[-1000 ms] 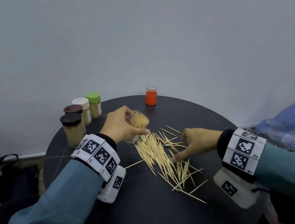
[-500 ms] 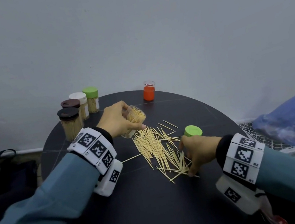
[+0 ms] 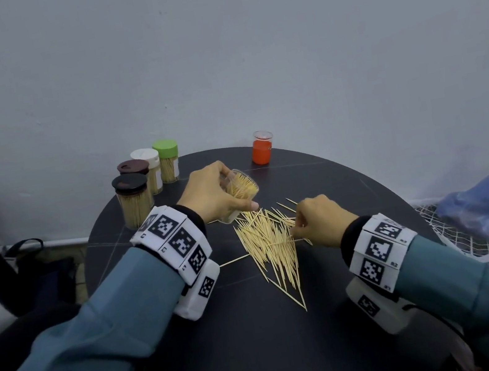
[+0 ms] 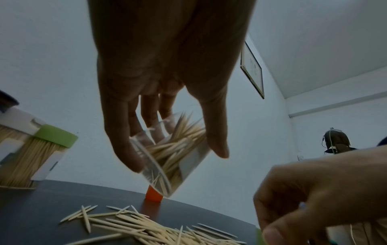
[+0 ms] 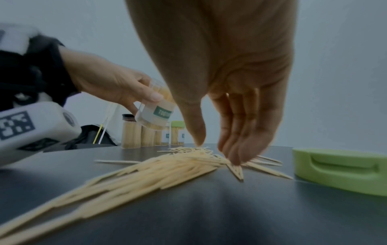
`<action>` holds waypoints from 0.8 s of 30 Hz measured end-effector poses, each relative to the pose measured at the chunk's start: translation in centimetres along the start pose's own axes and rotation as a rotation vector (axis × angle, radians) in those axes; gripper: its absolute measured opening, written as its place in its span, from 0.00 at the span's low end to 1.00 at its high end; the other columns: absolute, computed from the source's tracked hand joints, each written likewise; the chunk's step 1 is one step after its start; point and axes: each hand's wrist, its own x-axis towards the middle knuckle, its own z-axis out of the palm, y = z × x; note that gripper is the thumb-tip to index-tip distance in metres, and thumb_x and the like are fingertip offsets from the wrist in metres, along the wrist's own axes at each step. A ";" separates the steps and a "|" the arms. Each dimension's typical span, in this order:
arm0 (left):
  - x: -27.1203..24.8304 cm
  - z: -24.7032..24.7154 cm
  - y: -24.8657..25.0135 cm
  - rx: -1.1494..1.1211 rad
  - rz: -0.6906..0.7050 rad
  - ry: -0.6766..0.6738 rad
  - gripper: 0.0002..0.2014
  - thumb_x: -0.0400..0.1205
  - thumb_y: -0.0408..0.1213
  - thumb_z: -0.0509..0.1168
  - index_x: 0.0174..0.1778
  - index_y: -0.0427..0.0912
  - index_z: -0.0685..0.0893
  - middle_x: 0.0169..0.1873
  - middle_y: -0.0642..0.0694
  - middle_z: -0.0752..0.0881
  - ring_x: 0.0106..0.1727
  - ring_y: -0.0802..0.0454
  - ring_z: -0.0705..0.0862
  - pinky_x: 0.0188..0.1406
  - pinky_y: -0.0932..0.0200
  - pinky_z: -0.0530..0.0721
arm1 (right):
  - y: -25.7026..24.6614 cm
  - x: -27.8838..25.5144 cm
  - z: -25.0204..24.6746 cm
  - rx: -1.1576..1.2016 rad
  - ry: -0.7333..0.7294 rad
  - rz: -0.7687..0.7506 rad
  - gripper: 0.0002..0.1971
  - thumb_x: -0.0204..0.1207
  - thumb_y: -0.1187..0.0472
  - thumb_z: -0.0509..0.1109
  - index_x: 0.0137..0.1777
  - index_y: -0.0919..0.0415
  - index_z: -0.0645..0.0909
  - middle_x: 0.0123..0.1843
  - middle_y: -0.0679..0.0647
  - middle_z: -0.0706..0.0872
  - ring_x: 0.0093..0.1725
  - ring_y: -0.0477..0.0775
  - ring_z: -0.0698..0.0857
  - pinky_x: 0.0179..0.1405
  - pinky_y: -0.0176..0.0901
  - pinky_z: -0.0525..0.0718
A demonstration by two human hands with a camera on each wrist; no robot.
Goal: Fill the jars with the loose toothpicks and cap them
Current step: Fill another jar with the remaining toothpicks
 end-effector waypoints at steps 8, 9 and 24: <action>0.0 0.2 0.0 -0.003 -0.005 -0.004 0.29 0.63 0.46 0.82 0.54 0.45 0.74 0.49 0.50 0.79 0.49 0.57 0.78 0.32 0.72 0.71 | -3.3 -0.5 0.7 -0.025 -0.187 0.144 0.33 0.71 0.29 0.59 0.34 0.64 0.72 0.43 0.58 0.79 0.45 0.55 0.82 0.43 0.43 0.79; 0.0 0.2 -0.1 -0.004 -0.005 -0.003 0.29 0.63 0.46 0.82 0.54 0.45 0.75 0.50 0.50 0.80 0.49 0.57 0.78 0.32 0.72 0.71 | -3.9 -0.1 0.9 -0.030 -0.182 0.144 0.33 0.71 0.29 0.60 0.41 0.65 0.76 0.47 0.59 0.80 0.45 0.54 0.80 0.42 0.43 0.78; 0.0 -0.6 -0.5 -0.013 0.011 0.014 0.29 0.63 0.45 0.82 0.54 0.46 0.75 0.47 0.52 0.79 0.42 0.63 0.75 0.29 0.73 0.70 | -5.5 2.5 -0.9 -0.147 -0.296 0.145 0.19 0.83 0.58 0.61 0.69 0.67 0.72 0.69 0.60 0.79 0.67 0.57 0.79 0.63 0.43 0.77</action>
